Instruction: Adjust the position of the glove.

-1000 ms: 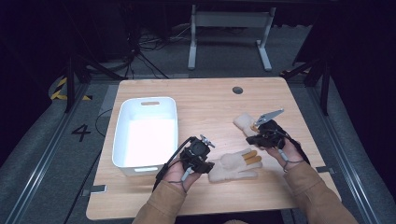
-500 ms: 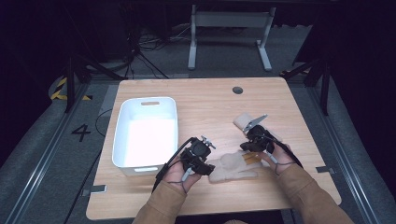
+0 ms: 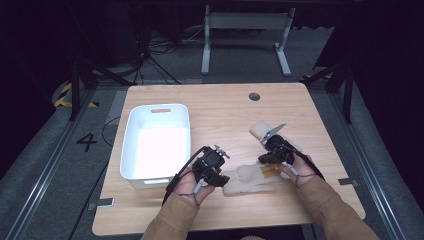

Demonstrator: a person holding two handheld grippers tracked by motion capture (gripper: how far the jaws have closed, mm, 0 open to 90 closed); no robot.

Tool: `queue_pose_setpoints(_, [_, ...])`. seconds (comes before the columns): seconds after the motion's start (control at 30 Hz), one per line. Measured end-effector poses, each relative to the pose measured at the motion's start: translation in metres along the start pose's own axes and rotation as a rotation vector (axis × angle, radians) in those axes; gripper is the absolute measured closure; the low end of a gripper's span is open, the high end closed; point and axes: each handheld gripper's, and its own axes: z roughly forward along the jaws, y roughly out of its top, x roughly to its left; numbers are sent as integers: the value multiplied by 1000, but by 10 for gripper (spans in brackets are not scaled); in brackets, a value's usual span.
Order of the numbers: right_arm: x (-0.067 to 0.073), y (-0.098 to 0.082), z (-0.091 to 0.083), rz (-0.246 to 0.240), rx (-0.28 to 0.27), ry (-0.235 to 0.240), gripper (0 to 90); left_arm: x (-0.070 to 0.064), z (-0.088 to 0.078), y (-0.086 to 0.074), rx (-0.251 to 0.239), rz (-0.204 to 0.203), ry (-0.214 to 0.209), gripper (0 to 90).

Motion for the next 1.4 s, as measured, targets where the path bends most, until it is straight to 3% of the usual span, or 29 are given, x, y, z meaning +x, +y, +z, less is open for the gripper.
queue_pose_setpoints(0.37, [-1, -15, -10, 22, 9, 43, 897, 2, -1, 10, -12, 15, -18, 584])
queue_pose_setpoints(0.47, [1, -21, -14, 21, -2, 36, 896, 2, 0, 15, -18, 23, -23, 584])
queue_pose_setpoints(0.63, [1, -27, -28, 19, -81, 39, 889, 1, 2, 20, -15, 38, -34, 579])
queue_pose_setpoints(0.8, [1, -30, -40, 2, -158, 35, 817, 2, 2, 21, -26, 40, -29, 556])
queue_pose_setpoints(0.83, [1, -32, -45, -1, -201, 29, 790, 3, 1, 22, -28, 40, -30, 551])
queue_pose_setpoints(1.03, [0, -37, -58, 8, -285, 14, 749, 3, 0, 23, -40, 40, -34, 544])
queue_pose_setpoints(1.13, [-3, -40, -66, 20, -355, -15, 660, 2, 0, 23, -41, 44, -35, 544])
queue_pose_setpoints(1.27, [-6, -44, -74, 37, -426, -50, 623, 3, 1, 23, -42, 43, -35, 544])
queue_pose_setpoints(1.4, [-9, -47, -80, 86, -477, -94, 577, 3, 1, 23, -42, 41, -33, 544])
